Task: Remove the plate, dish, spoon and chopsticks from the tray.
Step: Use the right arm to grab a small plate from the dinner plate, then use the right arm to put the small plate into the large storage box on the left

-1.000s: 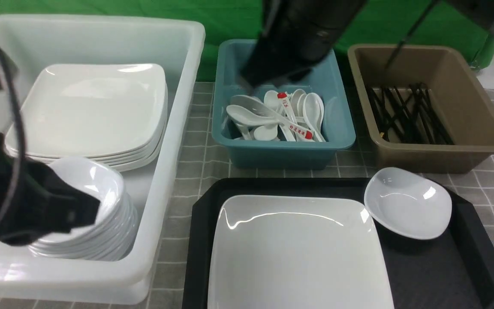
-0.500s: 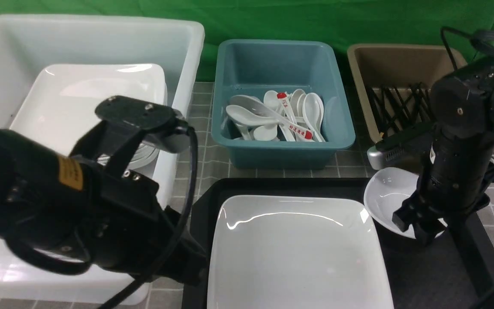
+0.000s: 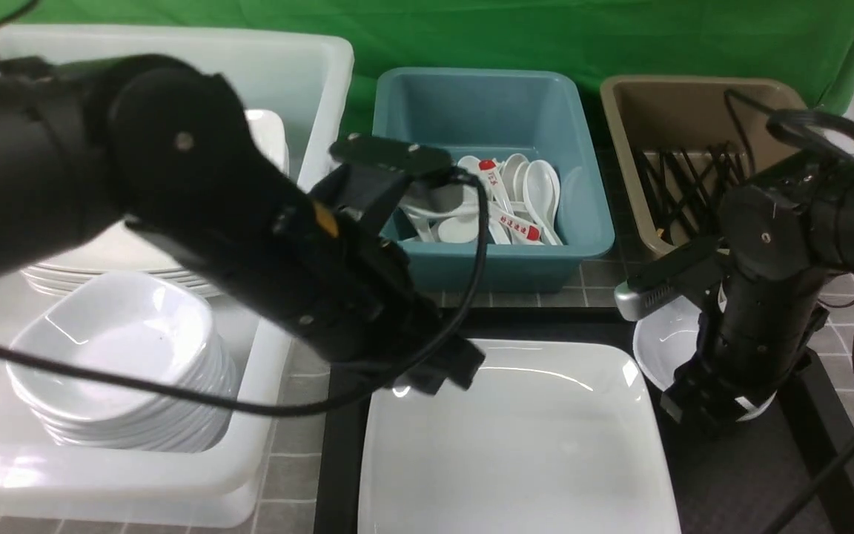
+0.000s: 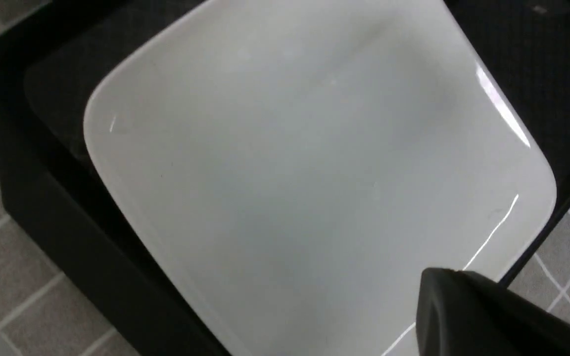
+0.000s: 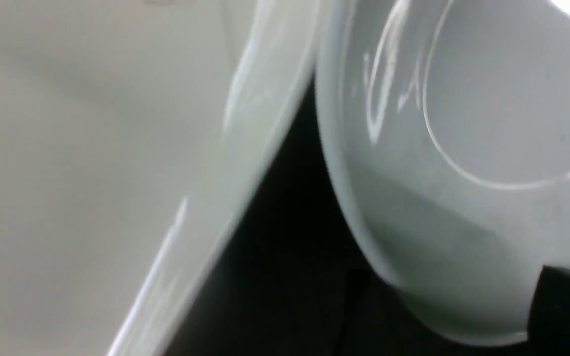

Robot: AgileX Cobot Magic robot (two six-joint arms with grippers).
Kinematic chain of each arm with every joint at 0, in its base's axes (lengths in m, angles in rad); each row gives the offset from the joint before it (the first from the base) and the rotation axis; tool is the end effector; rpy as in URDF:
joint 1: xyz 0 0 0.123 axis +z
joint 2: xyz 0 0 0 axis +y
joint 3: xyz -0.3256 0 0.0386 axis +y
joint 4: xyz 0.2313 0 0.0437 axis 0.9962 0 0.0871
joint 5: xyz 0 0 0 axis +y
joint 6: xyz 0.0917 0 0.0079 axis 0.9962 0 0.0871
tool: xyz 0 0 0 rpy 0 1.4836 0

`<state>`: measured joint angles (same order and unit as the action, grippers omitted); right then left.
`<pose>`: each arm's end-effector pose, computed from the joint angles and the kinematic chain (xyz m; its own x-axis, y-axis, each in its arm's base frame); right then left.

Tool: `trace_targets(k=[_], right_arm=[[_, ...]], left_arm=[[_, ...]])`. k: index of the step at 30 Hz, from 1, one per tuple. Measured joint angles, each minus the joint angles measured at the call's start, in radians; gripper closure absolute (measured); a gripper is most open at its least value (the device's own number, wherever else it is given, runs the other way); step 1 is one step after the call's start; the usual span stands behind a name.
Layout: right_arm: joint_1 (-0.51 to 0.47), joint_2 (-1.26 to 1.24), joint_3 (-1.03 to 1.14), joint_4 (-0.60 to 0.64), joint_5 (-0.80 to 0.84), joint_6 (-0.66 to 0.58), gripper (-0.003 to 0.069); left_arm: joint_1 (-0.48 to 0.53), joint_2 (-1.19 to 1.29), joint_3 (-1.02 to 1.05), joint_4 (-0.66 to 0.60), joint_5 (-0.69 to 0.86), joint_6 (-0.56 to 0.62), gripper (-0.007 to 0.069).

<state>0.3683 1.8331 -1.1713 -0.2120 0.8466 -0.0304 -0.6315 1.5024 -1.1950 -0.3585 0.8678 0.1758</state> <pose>0.3275 0.1108 0.2301 -0.8505 -0.5094 -0.1312 -0.4847 0.8558 -0.1807 0.2224 -0.1932 0.3449 -0.7427 0.4694 -0.4775 0.6306 0.7302 -0.2629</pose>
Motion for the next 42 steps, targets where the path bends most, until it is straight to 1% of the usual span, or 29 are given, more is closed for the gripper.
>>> trace_targets(k=[3,12,18,20,22,23,24,25,26,30,33,35,38,42], right_arm=[[0.000,0.008,0.000,-0.002,-0.039,-0.012,0.0204],[0.001,0.008,0.000,0.000,-0.034,-0.013,0.0204],[0.001,0.019,0.000,0.000,-0.046,-0.013,0.0211],[0.001,0.023,0.000,0.000,-0.046,-0.013,0.0240],[0.001,0.026,0.000,0.000,-0.047,-0.015,0.0321],[0.002,0.026,0.000,0.005,-0.051,-0.017,0.0377],[0.004,0.025,-0.001,0.004,-0.052,-0.016,0.0449],[0.004,0.025,-0.001,0.005,-0.049,-0.016,0.0456],[0.006,0.014,-0.001,0.001,-0.038,-0.017,0.0486],[0.004,-0.025,-0.001,-0.010,0.020,-0.011,0.0514],[0.011,-0.133,0.000,-0.015,0.054,0.002,0.0571],[0.014,-0.191,-0.001,0.000,0.059,0.022,0.0589],[0.032,-0.301,-0.028,0.024,0.077,0.038,0.0595],[0.072,-0.379,-0.094,0.078,0.076,0.020,0.0594]], left_arm=[[0.000,0.006,-0.007,-0.001,-0.046,0.003,0.0623],[0.000,0.006,-0.009,-0.001,-0.060,0.010,0.0623],[0.000,0.013,-0.010,-0.007,-0.105,0.102,0.0623],[-0.003,0.015,-0.011,-0.022,-0.123,0.122,0.0623],[-0.013,0.015,-0.011,-0.032,-0.134,0.144,0.0623],[-0.021,0.015,-0.012,-0.035,-0.136,0.152,0.0623],[-0.029,0.015,-0.012,-0.036,-0.135,0.157,0.0623],[-0.031,0.015,-0.012,-0.036,-0.135,0.159,0.0623],[-0.038,0.015,-0.012,-0.031,-0.134,0.159,0.0623],[-0.040,0.013,-0.012,-0.004,-0.135,0.159,0.0623],[-0.037,0.002,-0.024,0.048,-0.127,0.118,0.0622],[-0.035,-0.008,-0.038,0.082,-0.119,0.084,0.0622],[-0.020,-0.036,-0.083,0.167,-0.072,0.010,0.0622],[0.015,-0.085,-0.116,0.246,0.002,-0.027,0.0622]])
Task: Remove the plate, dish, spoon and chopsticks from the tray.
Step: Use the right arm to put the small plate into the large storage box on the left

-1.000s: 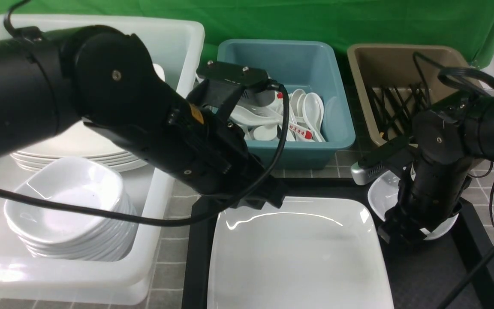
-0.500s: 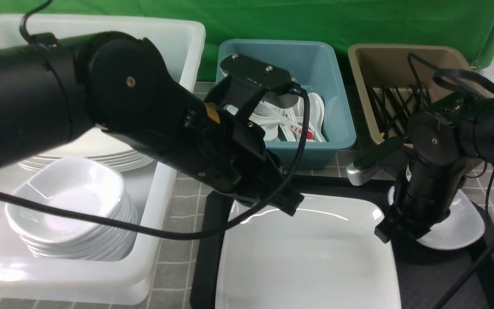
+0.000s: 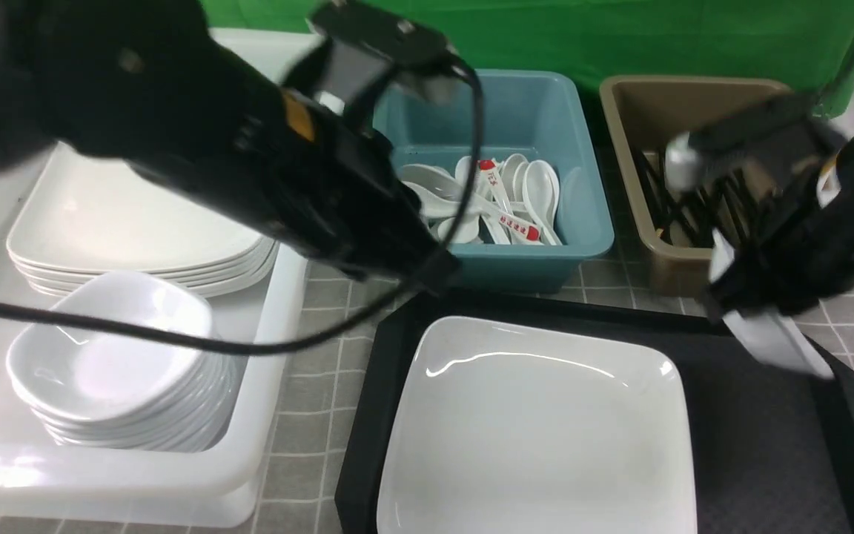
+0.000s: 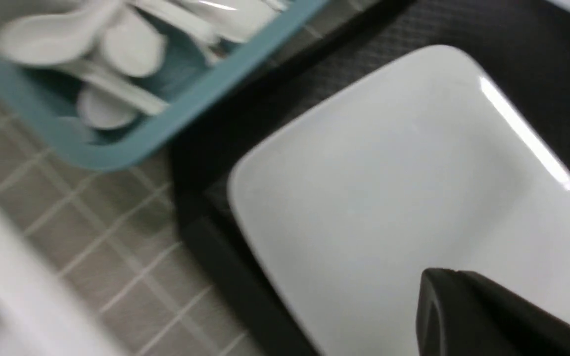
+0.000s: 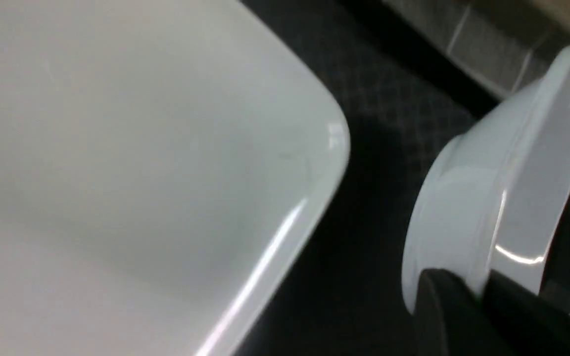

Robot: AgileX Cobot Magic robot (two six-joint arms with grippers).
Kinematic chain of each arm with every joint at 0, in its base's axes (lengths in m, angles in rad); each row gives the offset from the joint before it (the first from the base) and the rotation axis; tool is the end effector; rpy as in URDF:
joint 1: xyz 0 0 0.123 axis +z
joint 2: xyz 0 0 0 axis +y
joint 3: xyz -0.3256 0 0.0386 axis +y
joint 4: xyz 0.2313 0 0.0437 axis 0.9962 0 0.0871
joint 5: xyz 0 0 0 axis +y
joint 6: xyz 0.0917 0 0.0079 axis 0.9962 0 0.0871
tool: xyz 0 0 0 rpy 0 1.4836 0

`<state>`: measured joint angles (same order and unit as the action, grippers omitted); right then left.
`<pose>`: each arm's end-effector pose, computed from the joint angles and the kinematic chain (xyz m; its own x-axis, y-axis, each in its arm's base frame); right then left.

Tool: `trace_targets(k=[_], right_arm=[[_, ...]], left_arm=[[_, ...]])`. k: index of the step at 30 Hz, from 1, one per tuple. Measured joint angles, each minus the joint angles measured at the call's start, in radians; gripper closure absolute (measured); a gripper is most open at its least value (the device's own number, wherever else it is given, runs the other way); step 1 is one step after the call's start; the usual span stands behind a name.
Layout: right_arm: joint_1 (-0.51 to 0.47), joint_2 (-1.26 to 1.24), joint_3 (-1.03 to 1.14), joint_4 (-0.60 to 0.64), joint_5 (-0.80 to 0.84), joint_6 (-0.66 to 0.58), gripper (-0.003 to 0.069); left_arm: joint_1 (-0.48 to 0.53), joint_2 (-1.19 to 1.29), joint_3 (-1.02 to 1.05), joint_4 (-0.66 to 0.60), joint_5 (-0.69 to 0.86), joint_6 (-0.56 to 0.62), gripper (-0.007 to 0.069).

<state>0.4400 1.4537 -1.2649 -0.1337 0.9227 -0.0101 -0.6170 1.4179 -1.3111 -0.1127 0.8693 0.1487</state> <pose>0.2607 0.1119 0.3724 -0.7338 -0.4454 -0.5130 -0.4418 0.8865 -0.1378 0.2247 -0.1691 0.3984 -0.5828 0.5059 -0.6359 0.6668 0.7450 -0.0184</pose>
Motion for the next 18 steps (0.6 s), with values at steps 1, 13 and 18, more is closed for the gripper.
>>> trace_targets(k=[1,13,18], right_arm=[[0.019,-0.012,-0.028,0.021,-0.001,-0.005,0.0594],[0.521,0.172,-0.373,0.134,-0.349,-0.018,0.0594],[0.605,0.347,-0.497,0.134,-0.456,-0.032,0.0594]], left_arm=[[0.019,-0.025,-0.007,0.019,0.024,-0.019,0.0622],[0.551,-0.416,0.034,0.068,0.139,-0.120,0.0622],[0.758,-0.528,0.146,0.066,0.091,-0.120,0.0622]])
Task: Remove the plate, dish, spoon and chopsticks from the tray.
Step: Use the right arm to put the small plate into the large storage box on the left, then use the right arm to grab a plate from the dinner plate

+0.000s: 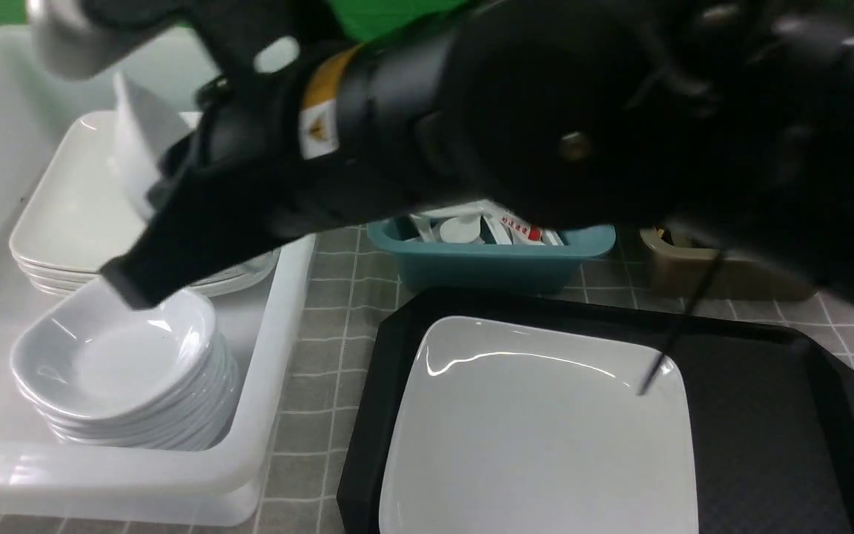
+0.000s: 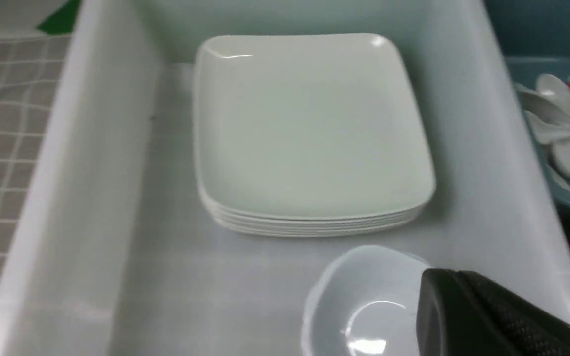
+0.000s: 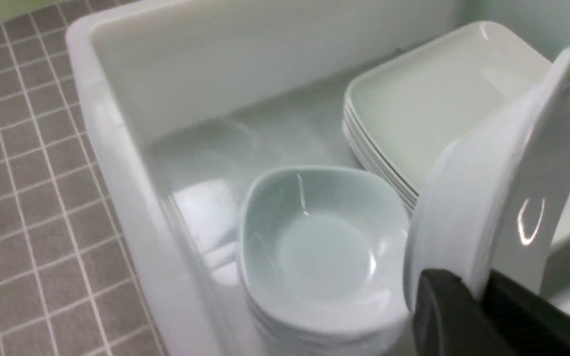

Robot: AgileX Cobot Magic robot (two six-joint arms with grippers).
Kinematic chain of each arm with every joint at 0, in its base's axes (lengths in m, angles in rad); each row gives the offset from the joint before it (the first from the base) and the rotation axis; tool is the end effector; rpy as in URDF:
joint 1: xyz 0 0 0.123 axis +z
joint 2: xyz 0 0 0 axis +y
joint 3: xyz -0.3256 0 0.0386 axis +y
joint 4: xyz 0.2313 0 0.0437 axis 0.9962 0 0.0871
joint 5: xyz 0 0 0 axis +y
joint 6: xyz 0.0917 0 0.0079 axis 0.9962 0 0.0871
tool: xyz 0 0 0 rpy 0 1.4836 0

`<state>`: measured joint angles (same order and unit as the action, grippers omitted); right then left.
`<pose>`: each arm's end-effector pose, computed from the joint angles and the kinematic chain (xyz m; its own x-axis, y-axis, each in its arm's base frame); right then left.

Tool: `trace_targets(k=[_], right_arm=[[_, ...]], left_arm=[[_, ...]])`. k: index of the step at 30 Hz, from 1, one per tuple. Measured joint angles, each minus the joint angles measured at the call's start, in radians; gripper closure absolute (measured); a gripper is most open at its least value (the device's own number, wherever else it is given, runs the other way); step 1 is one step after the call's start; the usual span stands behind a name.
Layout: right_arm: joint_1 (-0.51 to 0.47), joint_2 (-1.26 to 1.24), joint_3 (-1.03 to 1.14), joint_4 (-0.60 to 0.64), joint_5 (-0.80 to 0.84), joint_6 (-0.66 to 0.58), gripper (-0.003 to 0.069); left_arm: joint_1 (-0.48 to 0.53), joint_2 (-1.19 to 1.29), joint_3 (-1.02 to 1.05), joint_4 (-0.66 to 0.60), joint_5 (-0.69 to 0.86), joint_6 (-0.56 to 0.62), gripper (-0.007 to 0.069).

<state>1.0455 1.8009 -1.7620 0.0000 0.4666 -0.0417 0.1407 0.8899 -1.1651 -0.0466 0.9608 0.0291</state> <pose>0.2150 0.3709 0.4284 -0.1675 -0.3720 -0.9130 -0.8729 0.4864 -0.0381 0.1111 0.0122 0.4533 -0.5576 -0.0766 -0.8266 -0.1076 0.9940 -0.0195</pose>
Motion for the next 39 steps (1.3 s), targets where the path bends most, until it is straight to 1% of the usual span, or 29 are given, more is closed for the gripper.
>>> trace_targets(k=[2,4,7,10,11,12,13,14,17,19,20,22,23,25,26,27,29,31,32,33,34,35,36,37,38,39], right_arm=[[0.015,0.079,-0.062,0.000,-0.011,0.000,0.0594],[0.025,0.149,-0.114,0.000,-0.012,-0.002,0.0592],[0.030,0.226,-0.159,0.000,-0.009,-0.002,0.0584],[0.033,0.268,-0.167,0.000,0.009,-0.002,0.0552],[0.033,0.270,-0.167,0.000,0.011,-0.002,0.0550],[0.035,0.276,-0.167,0.000,0.017,-0.002,0.0519],[0.035,0.276,-0.167,0.000,0.018,-0.002,0.0510],[0.036,0.277,-0.167,0.005,0.021,0.000,0.0481],[0.037,0.272,-0.167,0.000,0.035,0.055,0.0323],[0.039,0.262,-0.167,0.000,0.051,0.069,0.0243],[0.040,0.248,-0.167,0.000,0.061,0.075,0.0186],[0.043,0.220,-0.167,0.000,0.088,0.079,0.0115],[0.043,0.206,-0.167,0.000,0.098,0.079,0.0091],[0.043,0.175,-0.168,0.000,0.134,0.070,0.0066],[0.040,0.136,-0.170,-0.008,0.198,0.042,0.0070],[0.036,0.121,-0.170,-0.019,0.227,0.026,0.0083],[0.026,0.079,-0.172,-0.070,0.317,0.021,0.0139],[0.005,0.026,-0.172,-0.176,0.424,0.016,0.0238],[-0.018,-0.008,-0.173,-0.236,0.496,0.014,0.0321],[-0.027,-0.020,-0.173,-0.269,0.519,0.014,0.0351],[-0.050,-0.041,-0.174,-0.306,0.579,0.014,0.0413],[-0.100,-0.075,-0.176,-0.342,0.644,0.016,0.0506],[-0.163,-0.105,-0.174,-0.356,0.692,0.018,0.0582],[-0.214,-0.130,-0.163,-0.351,0.701,0.019,0.0607],[-0.236,-0.135,-0.161,-0.348,0.701,0.019,0.0613],[-0.293,-0.155,-0.145,-0.333,0.701,0.020,0.0625]], left_arm=[[0.059,-0.027,0.044,-0.017,-0.016,0.000,0.0622],[0.090,-0.043,0.079,-0.053,-0.022,0.004,0.0622],[0.097,-0.047,0.113,-0.140,-0.032,0.070,0.0622],[0.097,-0.046,0.123,-0.236,-0.050,0.143,0.0622],[0.098,-0.046,0.124,-0.239,-0.054,0.151,0.0622],[0.098,-0.046,0.124,-0.266,-0.065,0.175,0.0622],[0.098,-0.046,0.124,-0.266,-0.066,0.177,0.0622],[0.098,-0.046,0.124,-0.276,-0.069,0.184,0.0622],[0.098,-0.046,0.124,-0.284,-0.074,0.189,0.0622],[0.098,-0.046,0.124,-0.284,-0.075,0.195,0.0622],[0.098,-0.046,0.124,-0.284,-0.075,0.200,0.0622],[0.098,-0.046,0.124,-0.284,-0.077,0.203,0.0622],[0.098,-0.046,0.124,-0.284,-0.077,0.206,0.0622],[0.098,-0.046,0.124,-0.288,-0.077,0.208,0.0622],[0.097,-0.046,0.124,-0.294,-0.077,0.210,0.0622],[0.093,-0.046,0.124,-0.297,-0.077,0.212,0.0622],[0.063,-0.046,0.124,-0.302,-0.077,0.212,0.0622],[0.010,-0.043,0.124,-0.325,-0.077,0.212,0.0622],[-0.047,-0.034,0.124,-0.348,-0.076,0.219,0.0622],[-0.058,-0.033,0.124,-0.352,-0.074,0.221,0.0622],[-0.114,-0.023,0.124,-0.368,-0.068,0.239,0.0622],[-0.199,-0.004,0.124,-0.384,-0.055,0.255,0.0622],[-0.286,0.024,0.124,-0.384,-0.035,0.263,0.0622],[-0.360,0.051,0.124,-0.380,-0.012,0.264,0.0622],[-0.372,0.056,0.124,-0.377,-0.008,0.264,0.0622],[-0.431,0.082,0.125,-0.362,0.013,0.264,0.0622]])
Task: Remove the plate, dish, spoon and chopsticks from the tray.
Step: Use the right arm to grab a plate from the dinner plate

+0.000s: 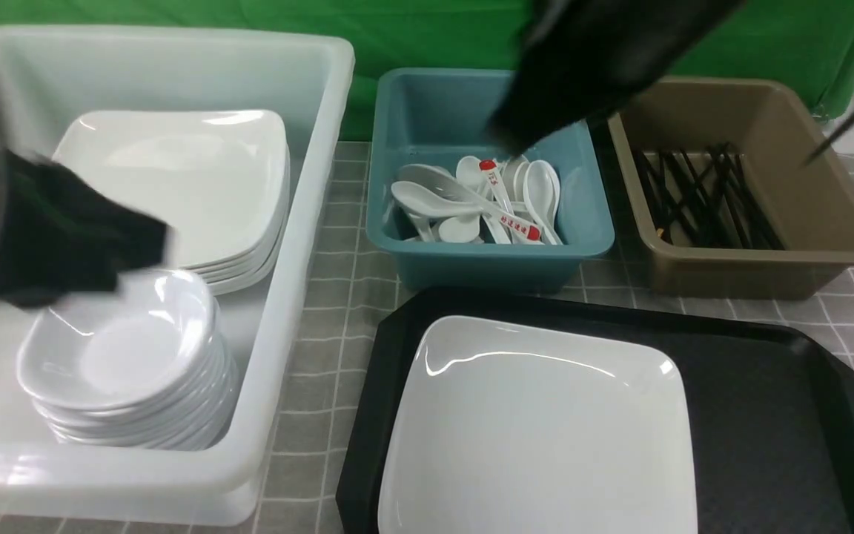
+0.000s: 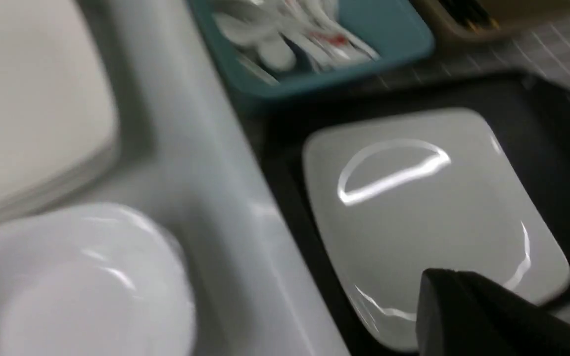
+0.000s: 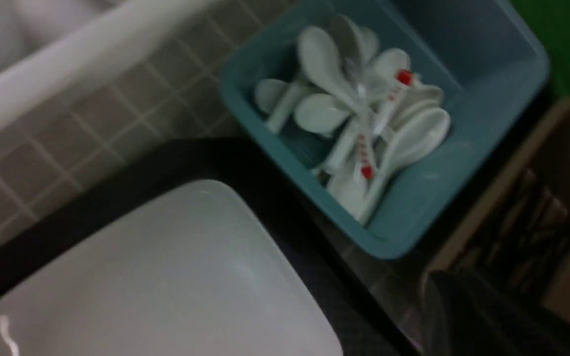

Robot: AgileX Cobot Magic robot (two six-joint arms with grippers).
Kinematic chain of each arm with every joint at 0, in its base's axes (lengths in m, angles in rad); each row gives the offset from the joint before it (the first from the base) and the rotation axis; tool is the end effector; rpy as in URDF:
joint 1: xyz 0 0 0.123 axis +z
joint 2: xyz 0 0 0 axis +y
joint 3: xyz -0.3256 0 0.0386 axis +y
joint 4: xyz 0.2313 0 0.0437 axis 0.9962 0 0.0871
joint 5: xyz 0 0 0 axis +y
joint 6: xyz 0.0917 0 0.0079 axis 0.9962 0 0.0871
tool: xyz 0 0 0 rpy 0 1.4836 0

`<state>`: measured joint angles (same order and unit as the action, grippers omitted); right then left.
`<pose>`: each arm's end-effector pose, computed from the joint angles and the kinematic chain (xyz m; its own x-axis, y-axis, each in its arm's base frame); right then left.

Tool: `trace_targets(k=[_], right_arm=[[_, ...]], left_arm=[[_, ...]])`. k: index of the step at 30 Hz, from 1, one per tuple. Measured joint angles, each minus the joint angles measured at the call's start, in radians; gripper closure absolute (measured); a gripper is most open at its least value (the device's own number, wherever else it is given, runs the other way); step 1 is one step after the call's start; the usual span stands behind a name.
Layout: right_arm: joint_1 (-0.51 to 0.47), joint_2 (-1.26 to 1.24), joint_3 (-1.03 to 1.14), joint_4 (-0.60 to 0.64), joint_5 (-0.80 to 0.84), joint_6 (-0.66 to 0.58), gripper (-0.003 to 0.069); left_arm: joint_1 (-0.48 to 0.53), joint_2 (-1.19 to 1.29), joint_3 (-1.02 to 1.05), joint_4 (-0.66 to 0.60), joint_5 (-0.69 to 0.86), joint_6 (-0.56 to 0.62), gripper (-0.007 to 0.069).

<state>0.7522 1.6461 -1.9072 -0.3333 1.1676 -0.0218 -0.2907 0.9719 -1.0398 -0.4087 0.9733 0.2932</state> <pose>0.2645 0.2096 0.4838 -0.4388 -0.6146 -0.6556 -0.5738 0.7531 -0.3219 0.1235 -0.0685 0.4119 -0.6443 0.2462 -0.7240 0.5307 0.8256 -0.1916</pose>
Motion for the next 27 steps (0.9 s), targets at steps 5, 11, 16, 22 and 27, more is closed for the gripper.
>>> trace_targets(k=[5,11,16,22,27], right_arm=[[-0.348,-0.073,0.161,0.249,-0.001,-0.001,0.0638],[-0.615,-0.079,0.486,0.557,-0.057,-0.102,0.0573],[-0.670,-0.075,0.750,0.635,-0.307,-0.124,0.0365],[-0.643,0.002,0.910,0.687,-0.594,-0.152,0.0151],[-0.584,0.097,0.911,0.695,-0.701,-0.155,0.0145]], left_arm=[[-0.241,0.122,0.056,0.084,0.038,-0.030,0.0622],[-0.334,0.168,0.070,0.043,-0.055,-0.035,0.0622],[-0.339,0.168,0.070,0.049,-0.139,-0.035,0.0622],[-0.340,0.168,0.070,0.072,-0.208,-0.035,0.0622],[-0.340,0.168,0.070,0.082,-0.220,-0.043,0.0622]])
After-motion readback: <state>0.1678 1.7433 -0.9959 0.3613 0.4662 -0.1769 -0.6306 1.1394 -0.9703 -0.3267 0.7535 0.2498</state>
